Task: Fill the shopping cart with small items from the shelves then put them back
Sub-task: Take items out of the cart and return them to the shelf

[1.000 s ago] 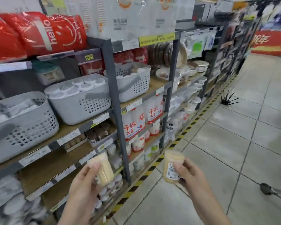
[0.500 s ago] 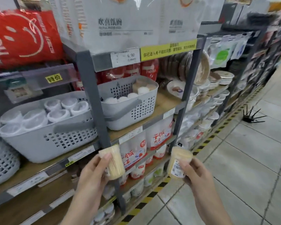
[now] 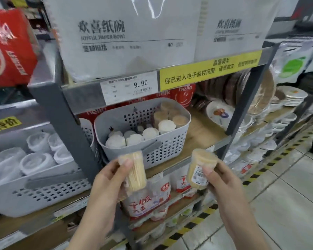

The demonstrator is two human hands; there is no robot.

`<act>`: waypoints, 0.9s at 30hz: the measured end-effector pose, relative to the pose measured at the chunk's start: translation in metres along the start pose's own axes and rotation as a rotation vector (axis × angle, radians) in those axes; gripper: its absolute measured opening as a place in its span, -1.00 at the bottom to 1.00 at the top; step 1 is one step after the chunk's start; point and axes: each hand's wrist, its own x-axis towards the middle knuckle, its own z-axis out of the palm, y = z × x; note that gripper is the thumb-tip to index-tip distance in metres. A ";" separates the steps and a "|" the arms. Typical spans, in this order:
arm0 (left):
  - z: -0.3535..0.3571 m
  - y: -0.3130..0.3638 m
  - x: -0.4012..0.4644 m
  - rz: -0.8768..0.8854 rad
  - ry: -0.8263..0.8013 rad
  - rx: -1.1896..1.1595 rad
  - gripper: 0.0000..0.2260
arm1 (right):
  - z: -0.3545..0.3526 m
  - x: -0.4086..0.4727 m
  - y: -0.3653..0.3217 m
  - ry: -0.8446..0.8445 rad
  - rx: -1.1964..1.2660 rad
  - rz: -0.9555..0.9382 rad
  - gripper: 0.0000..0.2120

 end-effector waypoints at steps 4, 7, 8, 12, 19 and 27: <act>0.006 0.017 0.016 0.061 0.077 0.025 -0.64 | 0.007 0.040 -0.016 -0.091 -0.037 -0.118 -0.75; 0.015 0.027 0.028 0.121 0.110 0.076 -0.64 | 0.013 0.065 -0.026 -0.113 -0.054 -0.233 -0.76; 0.019 0.030 0.033 0.149 0.120 0.117 -0.65 | 0.014 0.073 -0.028 -0.119 -0.080 -0.273 -0.74; 0.035 0.037 0.048 0.335 0.169 0.327 -0.83 | 0.013 0.107 -0.031 -0.134 -0.184 -0.399 -0.67; 0.044 0.042 0.084 0.501 0.300 0.645 -0.65 | 0.020 0.165 -0.037 -0.186 -0.186 -0.492 -0.67; 0.045 0.052 0.128 0.489 0.314 0.863 -0.65 | 0.038 0.204 -0.042 -0.307 -0.225 -0.516 -0.65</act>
